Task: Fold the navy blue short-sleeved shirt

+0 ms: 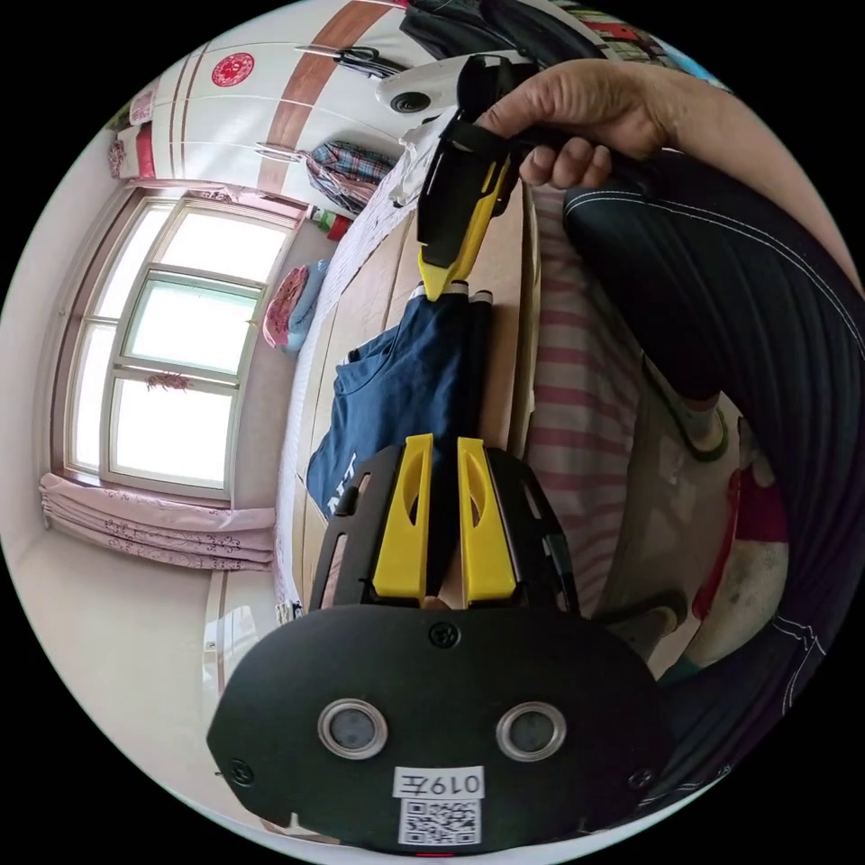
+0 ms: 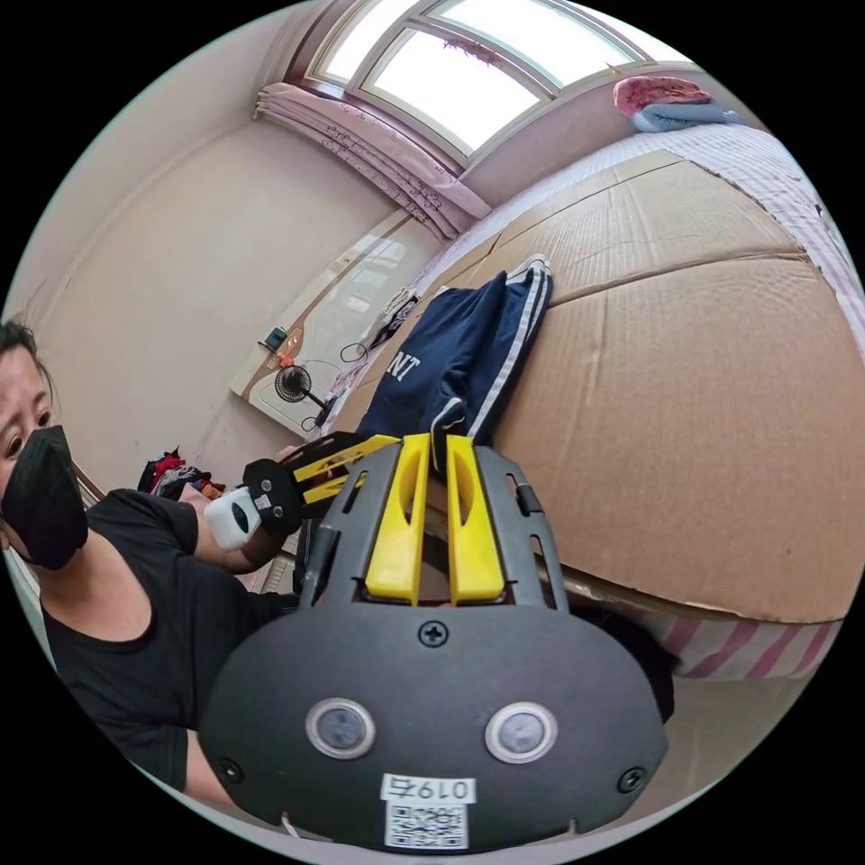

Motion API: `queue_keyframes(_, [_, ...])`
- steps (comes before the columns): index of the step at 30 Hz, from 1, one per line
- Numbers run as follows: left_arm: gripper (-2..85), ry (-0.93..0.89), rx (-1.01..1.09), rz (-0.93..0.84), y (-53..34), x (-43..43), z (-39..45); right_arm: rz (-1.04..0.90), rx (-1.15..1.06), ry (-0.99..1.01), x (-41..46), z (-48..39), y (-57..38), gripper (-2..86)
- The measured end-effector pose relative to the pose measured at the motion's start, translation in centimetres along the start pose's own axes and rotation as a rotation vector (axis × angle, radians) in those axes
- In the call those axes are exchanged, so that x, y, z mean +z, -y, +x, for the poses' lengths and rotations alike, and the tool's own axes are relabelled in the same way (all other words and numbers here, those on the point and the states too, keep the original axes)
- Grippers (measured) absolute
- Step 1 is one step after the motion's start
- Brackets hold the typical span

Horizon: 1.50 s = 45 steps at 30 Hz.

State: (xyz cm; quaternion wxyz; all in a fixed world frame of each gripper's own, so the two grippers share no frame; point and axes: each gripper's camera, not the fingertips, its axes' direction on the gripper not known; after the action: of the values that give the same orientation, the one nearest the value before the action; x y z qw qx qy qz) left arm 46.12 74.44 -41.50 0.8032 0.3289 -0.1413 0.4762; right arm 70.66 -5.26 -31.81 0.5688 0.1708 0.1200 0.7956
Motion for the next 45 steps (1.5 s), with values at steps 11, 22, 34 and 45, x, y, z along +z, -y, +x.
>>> queue_keyframes(11, [0.8, -0.008, -0.096, 0.011, -0.1, -0.2, 0.6, -0.107, -0.018, -0.043, -4.1, 5.5, 2.5, 1.2])
queue_keyframes(22, [0.6, -0.052, -0.073, 0.043, -1.5, 0.2, 1.6, -0.128, 0.106, 0.137, -8.4, 19.1, 1.4, 0.1])
queue_keyframes(34, [1.0, -0.019, -0.071, 0.03, -2.6, 1.6, 3.7, -0.154, 0.027, 0.01, -10.3, 30.5, -2.7, 2.5])
queue_keyframes(45, [1.9, 0.138, -0.348, 0.109, -8.9, -2.4, 2.9, 0.227, -0.328, -0.348, -14.0, 35.4, -15.7, 6.0])
